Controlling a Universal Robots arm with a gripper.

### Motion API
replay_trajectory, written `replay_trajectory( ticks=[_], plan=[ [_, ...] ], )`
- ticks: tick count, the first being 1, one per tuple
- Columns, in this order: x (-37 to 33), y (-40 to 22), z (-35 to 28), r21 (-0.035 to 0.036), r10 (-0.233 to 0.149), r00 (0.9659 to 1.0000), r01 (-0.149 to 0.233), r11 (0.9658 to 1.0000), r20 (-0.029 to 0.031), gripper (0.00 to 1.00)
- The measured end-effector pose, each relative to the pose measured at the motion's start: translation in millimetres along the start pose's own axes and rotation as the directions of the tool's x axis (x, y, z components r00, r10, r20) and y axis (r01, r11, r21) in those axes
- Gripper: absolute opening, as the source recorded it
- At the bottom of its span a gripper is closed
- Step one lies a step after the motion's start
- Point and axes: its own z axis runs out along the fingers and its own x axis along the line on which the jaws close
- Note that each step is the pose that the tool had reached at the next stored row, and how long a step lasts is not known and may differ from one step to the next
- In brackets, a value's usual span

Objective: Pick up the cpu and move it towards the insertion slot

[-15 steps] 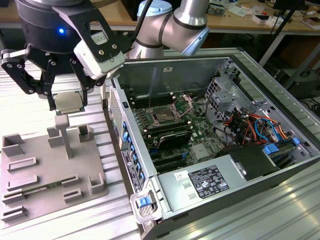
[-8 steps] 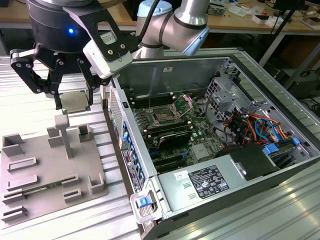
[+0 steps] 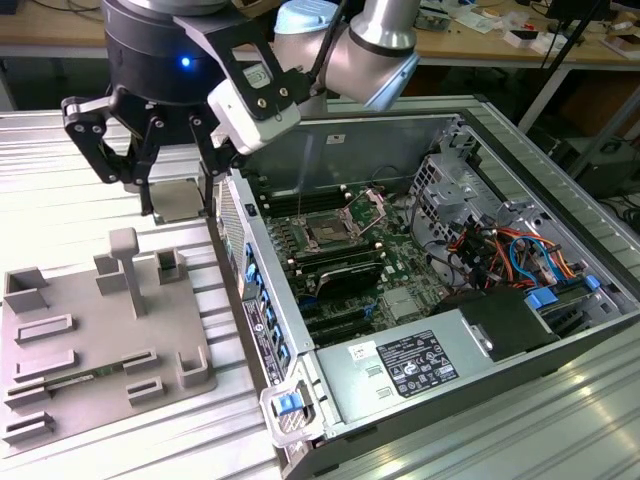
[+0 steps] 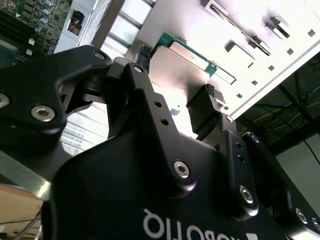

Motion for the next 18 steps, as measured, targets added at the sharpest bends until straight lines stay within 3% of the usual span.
replay_trajectory(
  ticks=[14,18],
  plan=[
    [-30.2,-2.3,-1.3,-0.0001,0.002,1.0000,-0.002,1.0000,-0.0004,0.55],
    [-43.0,-3.2,-1.8,-0.0002,0.003,1.0000,-0.003,1.0000,-0.0003,0.55]
  ],
)
